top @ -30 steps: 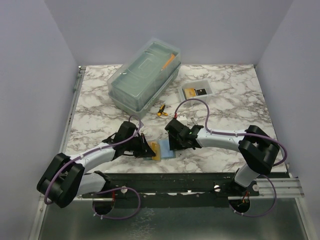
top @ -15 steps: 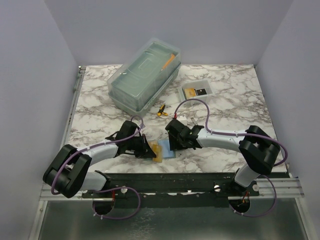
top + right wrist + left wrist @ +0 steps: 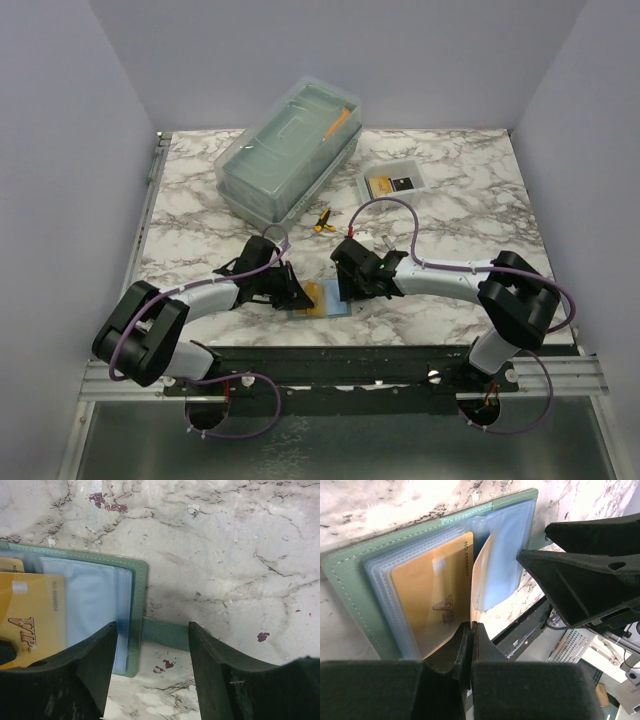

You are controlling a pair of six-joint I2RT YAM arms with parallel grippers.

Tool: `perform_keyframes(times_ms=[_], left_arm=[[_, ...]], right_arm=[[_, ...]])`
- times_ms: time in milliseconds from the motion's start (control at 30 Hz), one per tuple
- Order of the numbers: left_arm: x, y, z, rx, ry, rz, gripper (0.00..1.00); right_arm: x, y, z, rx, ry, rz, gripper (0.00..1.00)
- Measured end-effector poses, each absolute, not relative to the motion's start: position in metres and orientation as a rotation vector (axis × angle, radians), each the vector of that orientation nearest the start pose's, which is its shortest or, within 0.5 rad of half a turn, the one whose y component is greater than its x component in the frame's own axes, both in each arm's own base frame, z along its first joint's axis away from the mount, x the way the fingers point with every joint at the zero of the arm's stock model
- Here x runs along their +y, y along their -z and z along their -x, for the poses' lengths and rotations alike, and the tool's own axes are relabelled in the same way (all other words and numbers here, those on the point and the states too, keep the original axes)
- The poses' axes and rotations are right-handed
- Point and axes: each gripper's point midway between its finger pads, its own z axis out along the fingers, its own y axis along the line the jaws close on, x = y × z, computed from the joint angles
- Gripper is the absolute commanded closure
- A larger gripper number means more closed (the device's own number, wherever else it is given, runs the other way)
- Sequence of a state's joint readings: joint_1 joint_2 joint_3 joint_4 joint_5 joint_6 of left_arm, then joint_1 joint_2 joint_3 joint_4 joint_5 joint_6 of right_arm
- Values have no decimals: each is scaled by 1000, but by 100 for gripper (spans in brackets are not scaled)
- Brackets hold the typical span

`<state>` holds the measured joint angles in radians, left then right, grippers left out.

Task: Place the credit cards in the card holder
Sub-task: Insert the credit card into the card holder.

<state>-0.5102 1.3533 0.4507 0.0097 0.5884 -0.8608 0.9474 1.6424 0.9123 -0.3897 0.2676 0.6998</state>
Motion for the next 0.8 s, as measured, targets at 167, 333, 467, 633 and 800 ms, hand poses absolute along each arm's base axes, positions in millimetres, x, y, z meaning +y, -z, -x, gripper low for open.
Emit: perform_keyframes(times_ms=[167, 333, 467, 633, 800], left_arm=[[-241, -41, -178, 2701, 1246, 178, 100], [-241, -41, -182, 2681, 1234, 173, 100], [-241, -41, -183, 2670, 1234, 170, 100], [-241, -39, -182, 2655, 1253, 187, 100], [-241, -38, -181, 2648, 1265, 203, 100]], right_arm=[[266, -19, -216, 2627, -204, 249, 40], [266, -18, -216, 2628, -204, 253, 40], [266, -19, -216, 2630, -207, 259, 40], [267, -19, -215, 2635, -216, 269, 40], [269, -19, -213, 2643, -242, 277, 40]])
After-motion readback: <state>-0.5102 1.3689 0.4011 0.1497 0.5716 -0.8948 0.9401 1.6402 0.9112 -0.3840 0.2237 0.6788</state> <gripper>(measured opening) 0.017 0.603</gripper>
